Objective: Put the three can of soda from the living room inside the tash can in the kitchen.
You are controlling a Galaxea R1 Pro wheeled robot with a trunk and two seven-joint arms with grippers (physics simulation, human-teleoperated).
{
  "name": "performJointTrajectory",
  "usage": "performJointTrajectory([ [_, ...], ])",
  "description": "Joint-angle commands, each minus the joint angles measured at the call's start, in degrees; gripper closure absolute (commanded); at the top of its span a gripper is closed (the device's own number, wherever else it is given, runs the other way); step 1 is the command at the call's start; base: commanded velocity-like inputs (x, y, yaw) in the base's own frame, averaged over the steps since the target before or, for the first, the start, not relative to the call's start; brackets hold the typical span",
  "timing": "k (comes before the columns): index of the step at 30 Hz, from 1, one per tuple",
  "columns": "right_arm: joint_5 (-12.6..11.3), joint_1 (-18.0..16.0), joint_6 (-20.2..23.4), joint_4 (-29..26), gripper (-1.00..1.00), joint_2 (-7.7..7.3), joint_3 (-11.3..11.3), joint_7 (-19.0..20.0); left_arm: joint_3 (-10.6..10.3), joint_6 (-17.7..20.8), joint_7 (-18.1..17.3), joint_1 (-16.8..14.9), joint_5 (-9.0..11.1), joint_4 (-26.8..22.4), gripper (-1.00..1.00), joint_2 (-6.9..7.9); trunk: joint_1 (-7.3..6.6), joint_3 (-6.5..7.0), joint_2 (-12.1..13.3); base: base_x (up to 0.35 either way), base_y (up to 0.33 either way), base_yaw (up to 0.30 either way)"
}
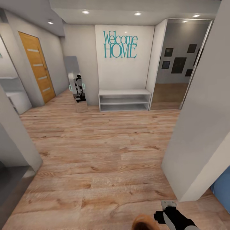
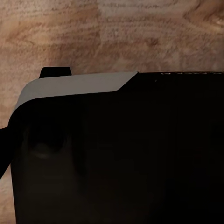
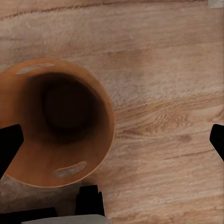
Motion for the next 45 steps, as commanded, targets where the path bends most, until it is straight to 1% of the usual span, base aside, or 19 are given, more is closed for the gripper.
performJointTrajectory([
  [1,0.0,0.0,0.0,0.0,-1.00,-0.01,0.0,0.0,0.0,0.0,0.0,0.0,0.0,0.0,-1.00,0.00,0.00,-0.01,0.0,0.000,0.000,0.000],
  [21,0.2,-0.6,1.0,-2.2,-1.00,0.15,0.2,0.0,0.0,0.0,0.0,-0.1,0.1,-1.5,-1.00,0.12,0.00,-0.03,0.0,0.000,0.000,0.000],
  [26,0.1,-0.9,1.0,-2.3,-1.00,0.17,0.2,0.0,0.0,0.1,0.0,-0.1,0.1,-2.7,-1.00,0.12,0.00,-0.03,0.0,0.000,0.000,0.000],
  [29,0.3,-1.0,1.0,-2.3,-1.00,0.19,0.2,0.1,0.1,0.7,0.0,-0.1,0.1,-5.1,-1.00,0.06,0.00,-0.03,0.0,0.000,0.000,0.000],
  [30,0.3,-1.0,1.0,-2.3,-1.00,0.19,0.3,0.1,0.1,1.2,0.0,-0.1,0.1,-5.9,-1.00,0.05,0.00,-0.03,0.0,0.000,0.000,0.000],
  [32,0.3,-1.0,1.0,-2.2,-1.00,0.20,0.3,0.1,0.1,3.7,0.0,-0.1,0.1,-9.2,-1.00,0.02,0.00,-0.03,0.0,0.000,0.000,0.000],
  [34,0.4,-1.0,0.9,-2.2,-1.00,0.22,0.3,0.1,0.1,8.0,0.0,-0.1,0.3,-14.7,-1.00,-0.01,0.00,-0.03,0.0,0.000,0.000,0.000],
  [37,0.4,-1.0,0.9,-2.2,-1.00,0.25,0.3,0.0,0.1,11.2,0.0,-0.1,1.1,-18.6,-1.00,-0.08,0.00,-0.03,0.0,0.000,0.000,0.000],
  [38,0.4,-1.0,0.9,-2.2,-1.00,0.27,0.3,0.0,0.1,13.2,0.0,-0.1,1.7,-21.0,-1.00,-0.28,0.00,-0.03,0.0,0.000,0.000,0.000],
  [39,0.5,-1.0,0.8,-2.1,-1.00,0.27,0.3,0.0,0.0,14.2,0.0,-0.1,2.0,-22.1,-1.00,-0.38,0.00,-0.03,0.0,0.000,0.000,0.000],
  [40,0.5,-1.0,0.8,-2.1,-1.00,0.28,0.4,0.0,0.0,15.8,0.0,-0.1,2.3,-24.2,-1.00,-0.56,0.00,-0.03,0.0,0.000,0.000,0.000],
  [45,0.5,-1.0,0.6,-2.0,-1.00,0.29,0.4,0.0,0.0,19.5,0.0,-0.1,2.9,-29.0,-1.00,-0.90,0.00,-0.03,0.0,0.000,0.000,0.000],
])
